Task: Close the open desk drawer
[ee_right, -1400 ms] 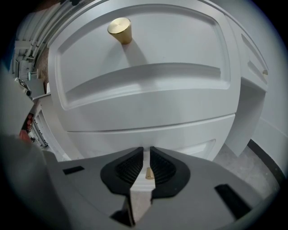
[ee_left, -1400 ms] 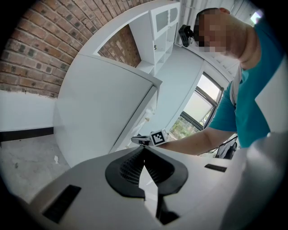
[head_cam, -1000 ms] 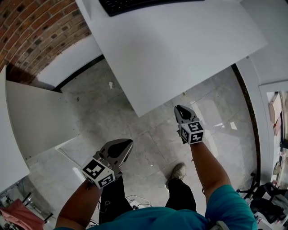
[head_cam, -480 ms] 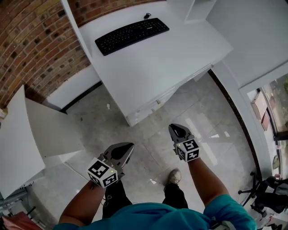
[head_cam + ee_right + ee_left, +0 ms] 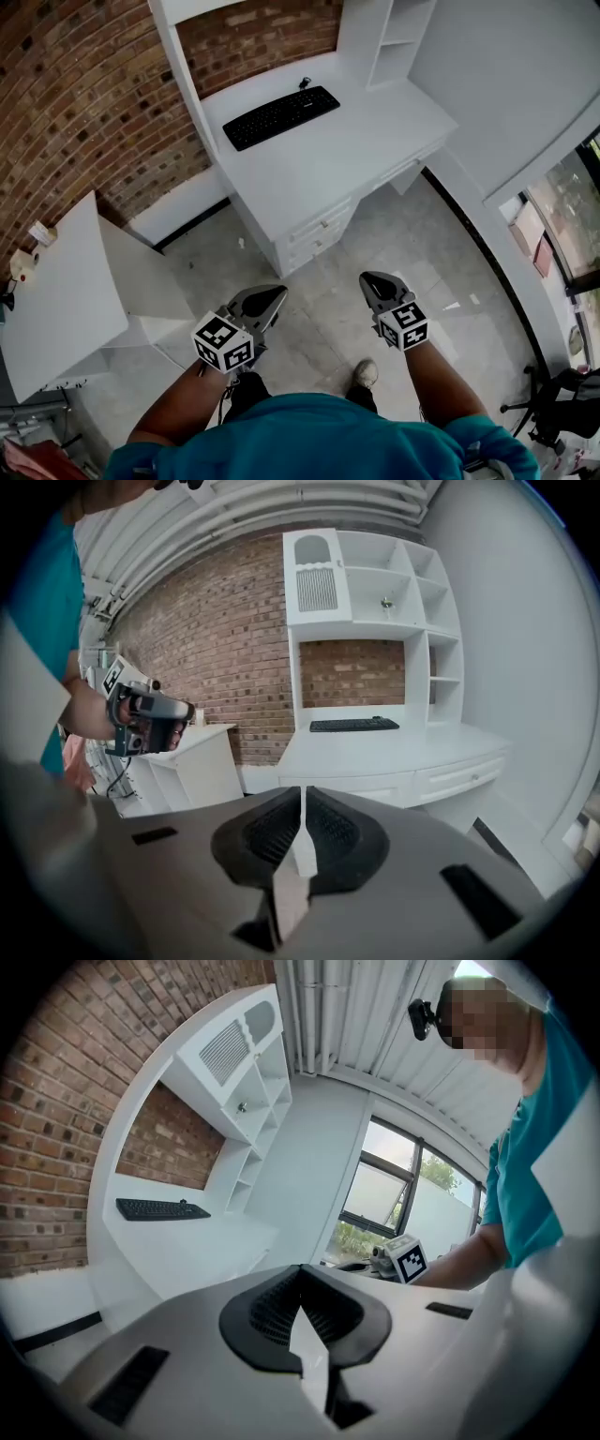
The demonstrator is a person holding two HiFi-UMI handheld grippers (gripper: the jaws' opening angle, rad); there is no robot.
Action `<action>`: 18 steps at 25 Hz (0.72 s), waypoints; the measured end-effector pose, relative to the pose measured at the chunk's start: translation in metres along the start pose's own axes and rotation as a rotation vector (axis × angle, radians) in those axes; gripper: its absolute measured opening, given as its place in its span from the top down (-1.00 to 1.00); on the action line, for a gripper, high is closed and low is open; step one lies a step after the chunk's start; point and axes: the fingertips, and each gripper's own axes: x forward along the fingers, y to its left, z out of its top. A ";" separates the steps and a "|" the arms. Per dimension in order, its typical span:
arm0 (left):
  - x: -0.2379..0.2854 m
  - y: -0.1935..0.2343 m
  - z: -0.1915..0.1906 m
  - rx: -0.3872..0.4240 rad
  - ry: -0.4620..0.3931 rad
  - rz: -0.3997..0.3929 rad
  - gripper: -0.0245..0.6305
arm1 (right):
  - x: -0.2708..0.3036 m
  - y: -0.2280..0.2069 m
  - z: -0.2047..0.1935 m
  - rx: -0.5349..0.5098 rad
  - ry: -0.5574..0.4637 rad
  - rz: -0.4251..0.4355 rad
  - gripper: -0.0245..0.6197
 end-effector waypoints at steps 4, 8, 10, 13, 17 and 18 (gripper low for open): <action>-0.012 -0.023 0.035 0.043 -0.020 0.001 0.89 | -0.043 0.008 0.042 0.012 -0.046 0.013 0.82; -0.024 -0.047 0.061 0.067 -0.046 0.008 0.89 | -0.081 0.010 0.071 0.020 -0.062 0.008 0.83; -0.029 -0.054 0.078 0.088 -0.069 0.012 0.89 | -0.094 0.008 0.091 0.016 -0.088 0.004 0.83; -0.040 -0.065 0.094 0.113 -0.092 0.021 0.89 | -0.111 0.014 0.109 0.012 -0.113 0.020 0.83; -0.048 -0.070 0.114 0.154 -0.124 0.038 0.89 | -0.126 0.015 0.130 -0.001 -0.154 0.027 0.84; -0.050 -0.071 0.116 0.155 -0.130 0.040 0.89 | -0.129 0.015 0.134 0.003 -0.165 0.025 0.84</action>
